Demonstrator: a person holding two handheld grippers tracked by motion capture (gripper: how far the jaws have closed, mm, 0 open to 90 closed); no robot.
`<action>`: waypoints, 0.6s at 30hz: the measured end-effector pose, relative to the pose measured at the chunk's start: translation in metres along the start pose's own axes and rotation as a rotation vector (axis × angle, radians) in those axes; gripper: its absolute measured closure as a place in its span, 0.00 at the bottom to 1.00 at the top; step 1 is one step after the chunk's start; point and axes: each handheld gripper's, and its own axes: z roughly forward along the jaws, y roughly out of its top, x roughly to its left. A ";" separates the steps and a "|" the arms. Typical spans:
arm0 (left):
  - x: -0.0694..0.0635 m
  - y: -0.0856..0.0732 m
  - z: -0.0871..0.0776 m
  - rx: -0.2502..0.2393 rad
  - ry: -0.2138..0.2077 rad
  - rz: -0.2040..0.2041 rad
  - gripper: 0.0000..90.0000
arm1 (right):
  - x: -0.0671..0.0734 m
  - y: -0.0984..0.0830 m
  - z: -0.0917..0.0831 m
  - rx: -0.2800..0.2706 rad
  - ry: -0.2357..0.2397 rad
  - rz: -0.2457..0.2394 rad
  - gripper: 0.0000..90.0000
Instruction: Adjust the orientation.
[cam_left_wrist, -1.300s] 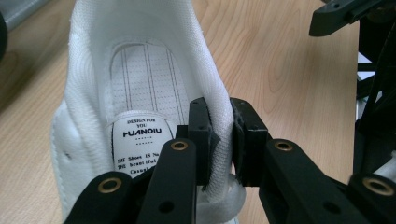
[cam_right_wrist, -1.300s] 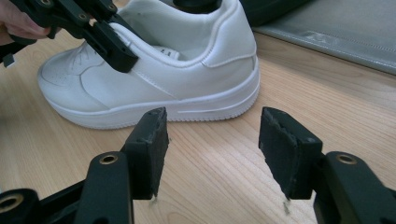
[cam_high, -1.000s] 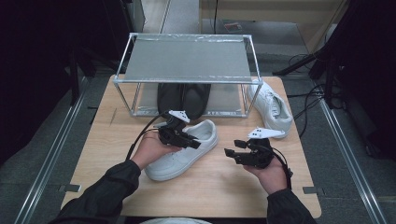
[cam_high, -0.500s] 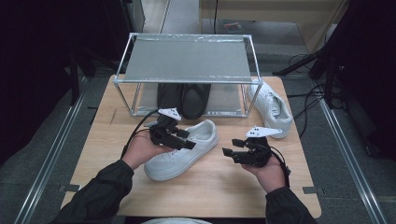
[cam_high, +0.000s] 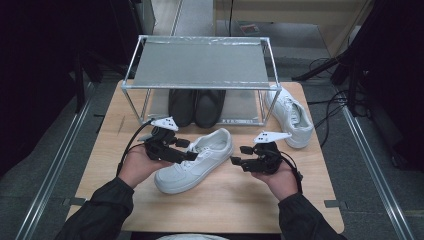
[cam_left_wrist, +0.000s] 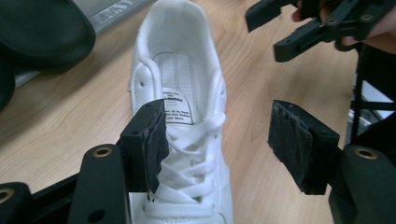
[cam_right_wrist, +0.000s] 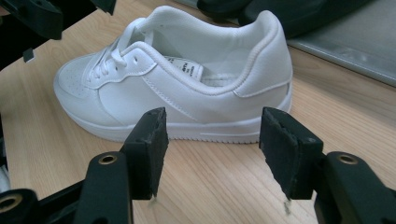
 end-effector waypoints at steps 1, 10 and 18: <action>-0.001 -0.002 -0.002 0.000 0.007 -0.002 0.42 | 0.000 0.001 0.001 0.004 0.004 0.001 0.48; -0.003 -0.019 -0.007 0.005 0.026 -0.024 0.44 | 0.002 0.009 0.012 0.015 0.036 -0.019 0.49; -0.009 -0.034 -0.010 0.008 0.041 -0.031 0.45 | 0.006 0.014 0.020 0.022 0.054 -0.035 0.49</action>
